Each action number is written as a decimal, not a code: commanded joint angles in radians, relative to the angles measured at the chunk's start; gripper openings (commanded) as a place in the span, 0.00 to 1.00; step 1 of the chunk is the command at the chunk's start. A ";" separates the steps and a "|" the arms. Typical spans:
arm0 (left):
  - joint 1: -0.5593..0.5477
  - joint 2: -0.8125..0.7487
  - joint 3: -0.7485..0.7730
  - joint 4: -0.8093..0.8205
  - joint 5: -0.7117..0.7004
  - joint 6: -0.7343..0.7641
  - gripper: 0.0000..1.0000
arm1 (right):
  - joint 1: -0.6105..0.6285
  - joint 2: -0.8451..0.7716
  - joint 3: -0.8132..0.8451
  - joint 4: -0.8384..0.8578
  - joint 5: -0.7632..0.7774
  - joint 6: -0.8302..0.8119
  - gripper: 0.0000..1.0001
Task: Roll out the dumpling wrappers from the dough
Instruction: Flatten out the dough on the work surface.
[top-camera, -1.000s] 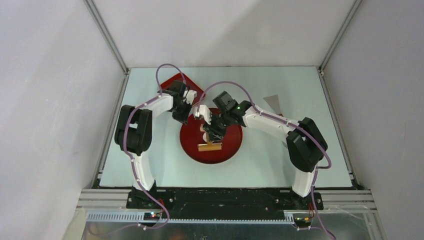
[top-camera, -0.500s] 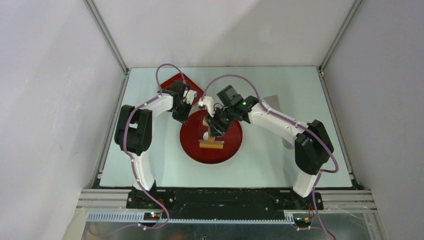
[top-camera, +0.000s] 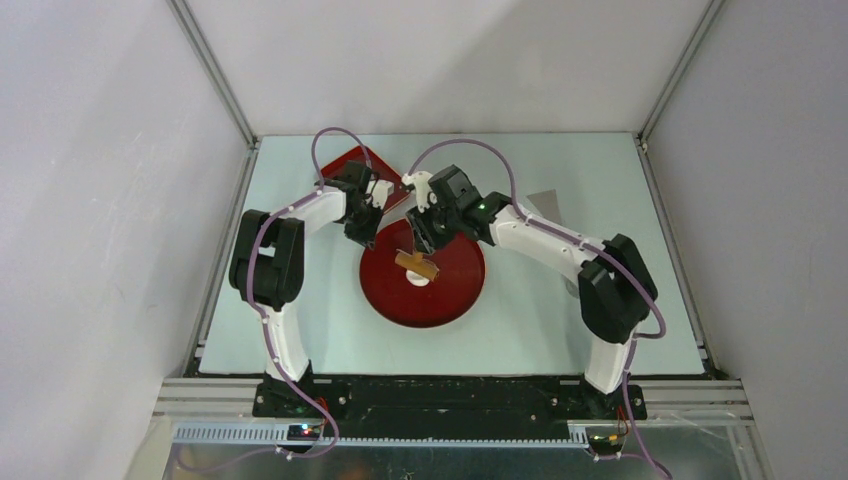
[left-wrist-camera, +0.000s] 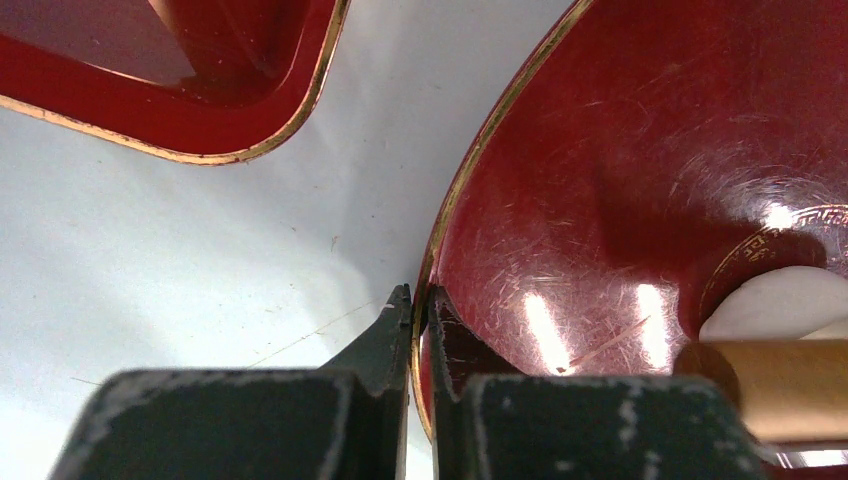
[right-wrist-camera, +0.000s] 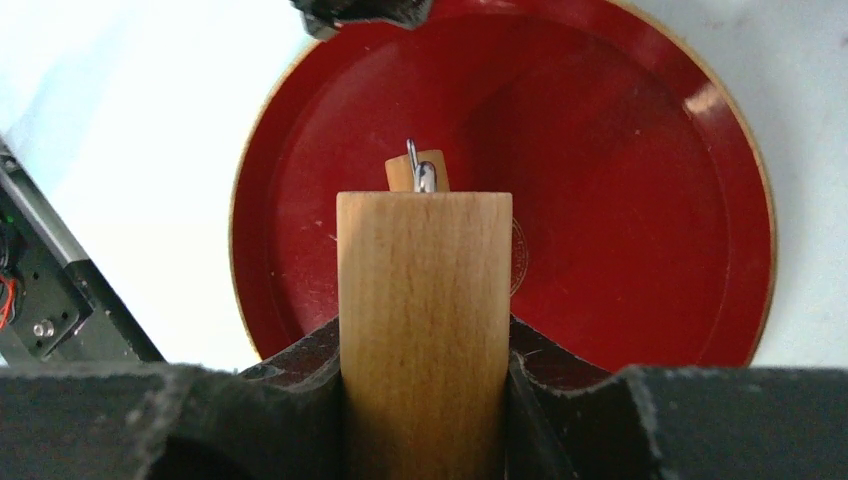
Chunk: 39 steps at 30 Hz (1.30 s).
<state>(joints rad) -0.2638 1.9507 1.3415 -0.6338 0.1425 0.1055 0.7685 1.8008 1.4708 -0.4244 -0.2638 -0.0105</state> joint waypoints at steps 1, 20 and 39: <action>0.008 0.033 0.016 0.003 -0.016 0.006 0.00 | -0.006 0.041 0.045 0.038 0.044 0.134 0.00; 0.009 0.034 0.018 0.000 -0.014 0.007 0.00 | -0.075 0.136 -0.027 0.030 0.227 0.122 0.00; 0.011 0.035 0.019 0.000 -0.011 0.006 0.00 | -0.066 0.076 -0.051 0.042 0.324 0.046 0.00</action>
<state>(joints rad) -0.2611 1.9575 1.3502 -0.6315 0.1455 0.1051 0.7059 1.8854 1.4433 -0.3344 -0.0334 0.1089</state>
